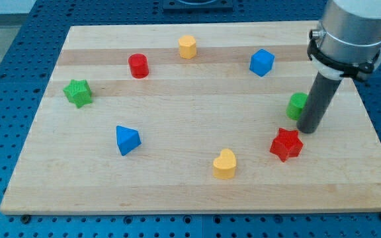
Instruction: Move the red star parallel to the blue cube
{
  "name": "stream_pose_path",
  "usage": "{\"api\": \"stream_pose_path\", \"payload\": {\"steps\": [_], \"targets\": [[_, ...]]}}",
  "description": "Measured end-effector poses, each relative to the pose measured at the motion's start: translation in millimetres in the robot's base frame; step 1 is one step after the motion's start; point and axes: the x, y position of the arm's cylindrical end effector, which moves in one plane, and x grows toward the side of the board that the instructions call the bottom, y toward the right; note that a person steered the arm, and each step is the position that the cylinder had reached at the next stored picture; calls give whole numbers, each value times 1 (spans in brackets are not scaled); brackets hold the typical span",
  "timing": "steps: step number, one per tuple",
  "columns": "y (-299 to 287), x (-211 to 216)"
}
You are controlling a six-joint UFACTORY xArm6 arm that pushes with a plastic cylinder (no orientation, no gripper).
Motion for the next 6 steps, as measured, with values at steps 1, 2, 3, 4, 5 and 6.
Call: {"api": "stream_pose_path", "payload": {"steps": [1,2,3,4,5,6], "targets": [[46,32],[23,55],[-61,64],[-69,54],[-80,51],[-57,54]]}}
